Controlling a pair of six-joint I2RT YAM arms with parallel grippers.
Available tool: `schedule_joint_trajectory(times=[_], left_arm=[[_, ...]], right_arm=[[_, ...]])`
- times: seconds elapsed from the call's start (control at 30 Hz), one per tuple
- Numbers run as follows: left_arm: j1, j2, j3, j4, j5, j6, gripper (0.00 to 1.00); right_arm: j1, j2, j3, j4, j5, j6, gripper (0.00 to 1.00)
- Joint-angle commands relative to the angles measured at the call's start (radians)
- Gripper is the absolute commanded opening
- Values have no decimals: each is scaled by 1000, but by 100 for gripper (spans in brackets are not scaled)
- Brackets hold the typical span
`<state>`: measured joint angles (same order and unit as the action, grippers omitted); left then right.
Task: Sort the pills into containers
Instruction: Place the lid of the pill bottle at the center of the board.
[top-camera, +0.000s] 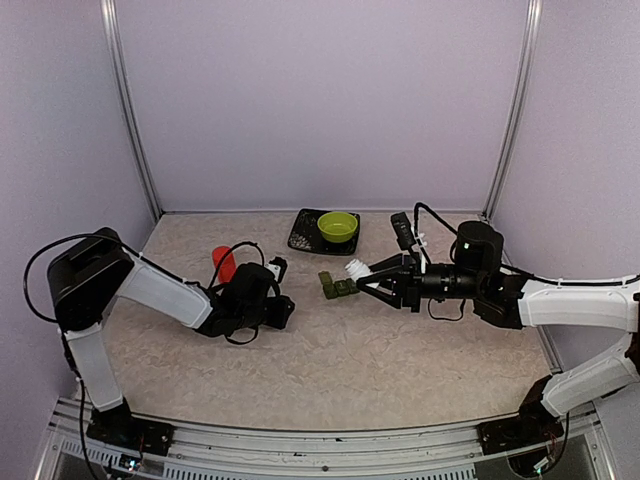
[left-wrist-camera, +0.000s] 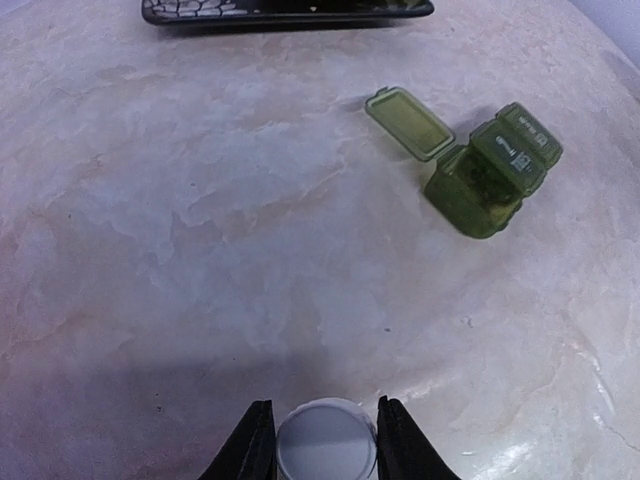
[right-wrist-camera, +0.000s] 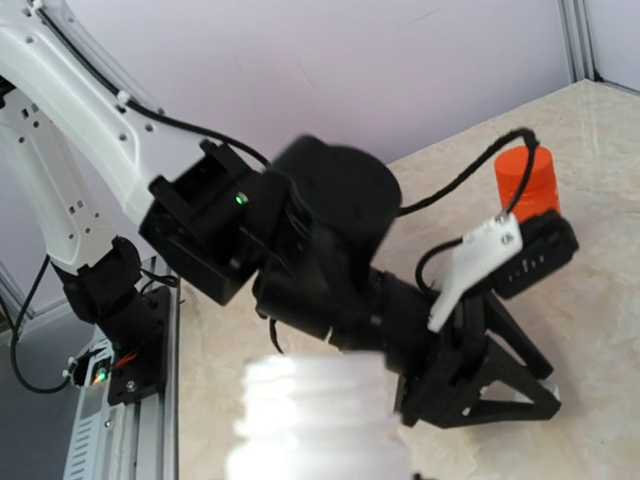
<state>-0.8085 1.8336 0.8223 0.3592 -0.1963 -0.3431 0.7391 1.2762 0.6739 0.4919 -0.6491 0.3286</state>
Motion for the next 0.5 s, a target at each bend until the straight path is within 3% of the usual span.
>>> schedule_joint_trajectory(times=[0.0,0.23,0.47], left_arm=[[5,49,32,23,-51,0,33],[7,90,18,67,-60,-16,36],[8,78,-10,101,-54,-19,52]], right_arm=[[-15,-25,2,-11,9,-20,0],[-45,21,-9,38,25,-36,0],[-83,115,19,75,6,-55,0]])
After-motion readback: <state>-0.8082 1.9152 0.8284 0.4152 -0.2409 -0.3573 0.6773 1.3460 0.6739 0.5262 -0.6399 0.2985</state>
